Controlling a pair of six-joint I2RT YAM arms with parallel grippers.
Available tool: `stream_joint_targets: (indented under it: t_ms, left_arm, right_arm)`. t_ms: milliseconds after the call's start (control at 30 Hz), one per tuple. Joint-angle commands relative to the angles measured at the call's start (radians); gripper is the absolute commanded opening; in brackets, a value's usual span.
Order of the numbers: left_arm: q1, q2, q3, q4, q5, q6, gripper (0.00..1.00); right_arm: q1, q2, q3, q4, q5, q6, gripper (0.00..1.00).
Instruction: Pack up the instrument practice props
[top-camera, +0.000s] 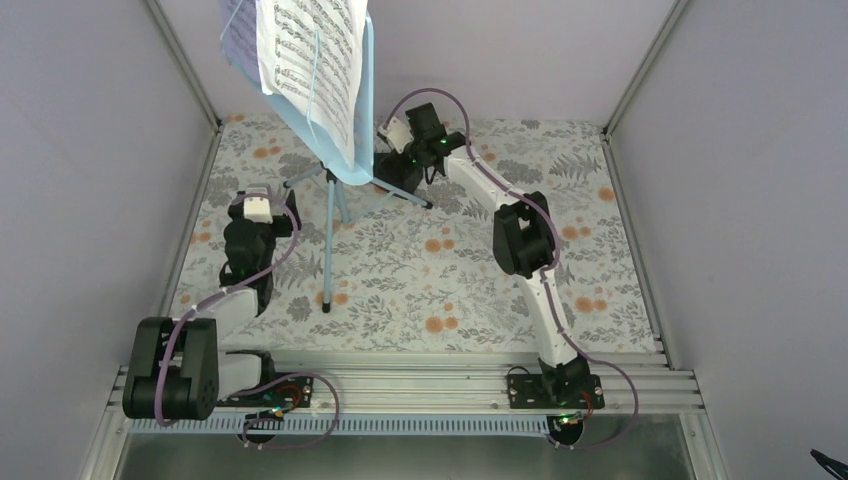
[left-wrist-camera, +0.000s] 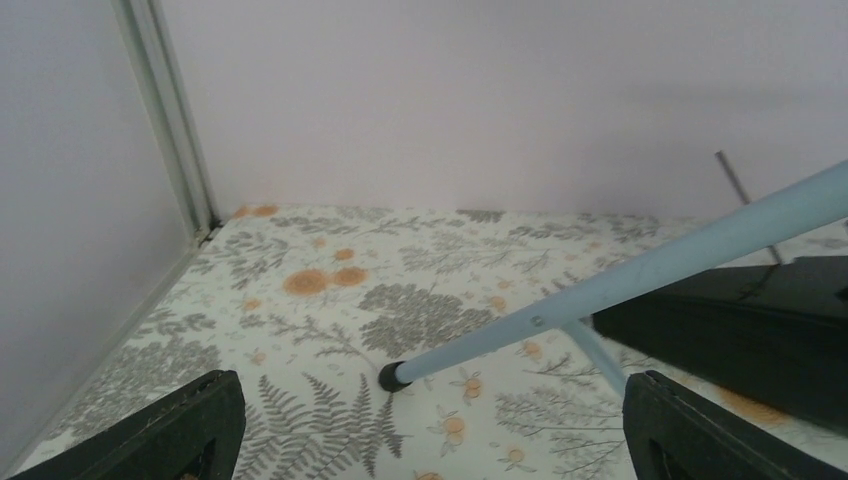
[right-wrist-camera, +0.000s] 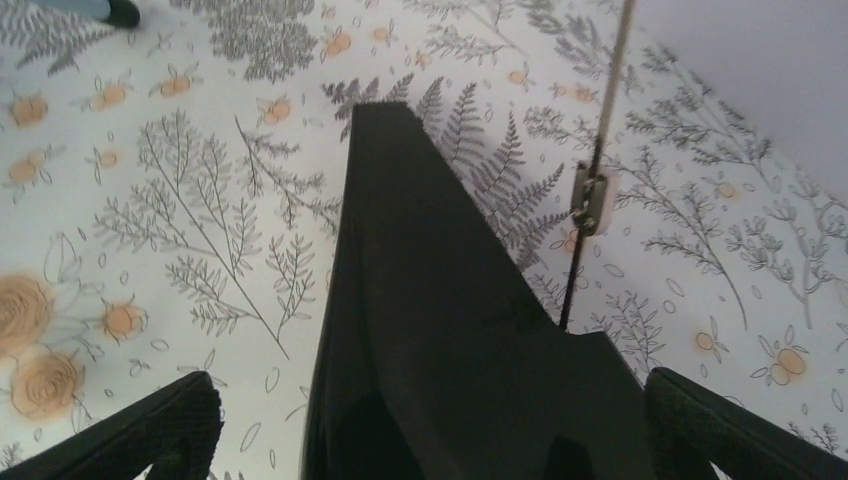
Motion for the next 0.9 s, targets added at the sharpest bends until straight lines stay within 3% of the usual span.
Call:
stream_joint_targets:
  t_ms: [0, 133, 267, 467, 633, 733, 867]
  left_arm:
    - [-0.003, -0.062, -0.033, 0.072, 0.136, -0.097, 0.94]
    - [-0.003, -0.115, -0.03, 0.007, 0.289, -0.247, 0.94]
    - [-0.003, -0.149, -0.057, 0.042, 0.5, -0.384, 0.94]
    - [-0.01, -0.04, 0.072, -0.022, 0.802, -0.38, 0.94]
    - [-0.063, 0.032, 0.158, -0.12, 0.832, -0.317, 0.93]
    - [-0.098, 0.064, 0.193, -0.164, 0.826, -0.281, 0.85]
    - [-0.117, 0.077, 0.224, -0.243, 0.762, -0.224, 0.58]
  right_arm:
    - [0.006, 0.032, 0.05, -0.033, -0.023, -0.108, 1.0]
    - [0.006, 0.074, 0.08, -0.036, 0.026, -0.133, 0.99]
    - [0.005, 0.108, 0.105, -0.054, 0.084, -0.133, 0.99]
    - [-0.001, 0.105, 0.048, -0.036, 0.192, -0.108, 1.0]
    - [-0.033, 0.03, -0.082, -0.005, 0.216, -0.046, 1.0]
    - [-0.055, -0.043, -0.213, 0.04, 0.214, 0.002, 1.0]
    - [-0.081, -0.118, -0.35, 0.072, 0.218, 0.054, 0.97]
